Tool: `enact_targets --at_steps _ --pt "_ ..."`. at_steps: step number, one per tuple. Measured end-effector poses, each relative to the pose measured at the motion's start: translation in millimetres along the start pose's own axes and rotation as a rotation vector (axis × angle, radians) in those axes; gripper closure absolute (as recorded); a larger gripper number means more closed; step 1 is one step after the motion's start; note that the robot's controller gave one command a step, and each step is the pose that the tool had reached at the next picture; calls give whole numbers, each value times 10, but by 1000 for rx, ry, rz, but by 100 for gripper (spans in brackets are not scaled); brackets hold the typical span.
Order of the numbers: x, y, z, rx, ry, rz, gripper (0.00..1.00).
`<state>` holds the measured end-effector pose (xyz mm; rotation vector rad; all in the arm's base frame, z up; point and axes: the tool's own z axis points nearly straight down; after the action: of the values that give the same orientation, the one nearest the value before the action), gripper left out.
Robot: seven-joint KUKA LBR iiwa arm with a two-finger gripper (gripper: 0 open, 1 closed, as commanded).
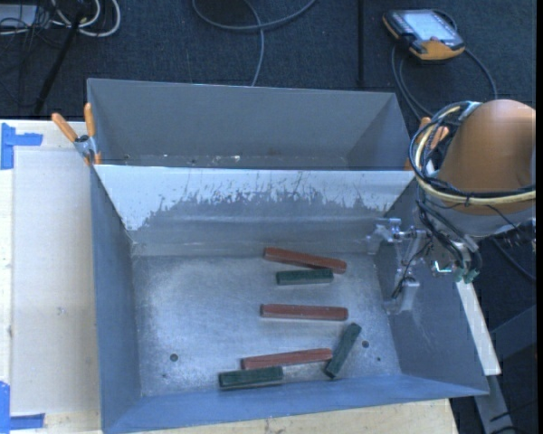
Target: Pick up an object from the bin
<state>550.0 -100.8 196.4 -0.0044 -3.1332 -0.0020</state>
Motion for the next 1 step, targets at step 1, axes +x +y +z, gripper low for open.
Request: enact_targets --at_steps 1 --pt "-15 4 -45 1 -8 -3 0"
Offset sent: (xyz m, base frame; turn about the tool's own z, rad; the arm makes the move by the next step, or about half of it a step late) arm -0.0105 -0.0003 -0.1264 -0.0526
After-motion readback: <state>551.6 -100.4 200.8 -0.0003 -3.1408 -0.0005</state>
